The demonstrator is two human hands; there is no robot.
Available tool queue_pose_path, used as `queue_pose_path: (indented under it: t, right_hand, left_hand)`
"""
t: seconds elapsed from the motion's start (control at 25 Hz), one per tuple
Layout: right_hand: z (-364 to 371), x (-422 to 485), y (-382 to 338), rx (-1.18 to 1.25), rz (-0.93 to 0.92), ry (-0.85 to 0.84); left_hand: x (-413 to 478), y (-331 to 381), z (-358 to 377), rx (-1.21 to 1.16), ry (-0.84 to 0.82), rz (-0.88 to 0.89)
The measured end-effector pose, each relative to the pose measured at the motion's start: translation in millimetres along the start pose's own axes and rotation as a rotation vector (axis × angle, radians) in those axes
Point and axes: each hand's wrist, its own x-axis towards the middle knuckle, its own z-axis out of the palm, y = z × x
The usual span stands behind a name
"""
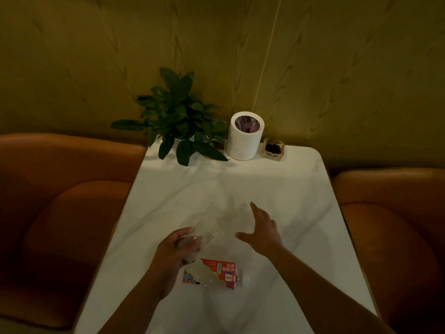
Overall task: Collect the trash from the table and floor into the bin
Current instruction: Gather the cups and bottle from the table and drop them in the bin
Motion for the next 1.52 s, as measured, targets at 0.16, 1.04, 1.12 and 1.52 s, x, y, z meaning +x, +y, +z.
queue_pose_path:
  t: [0.16,1.04,1.12,1.52]
  right_hand:
    - [11,19,-2,-0.142,-0.109,0.063]
    - [-46,-94,-62,1.133,-0.276,-0.29]
    - [-57,-96,-69,1.025,-0.365,-0.204]
    - [-21,-95,-89,0.583,-0.438,-0.263]
  left_hand:
    - [8,0,3,-0.015,0.033,-0.02]
    - [-13,17,21,-0.084,-0.157,0.194]
    - [-15,17,18,-0.116,-0.171,0.204]
    - [-38,15,-1,0.248,-0.027,0.312]
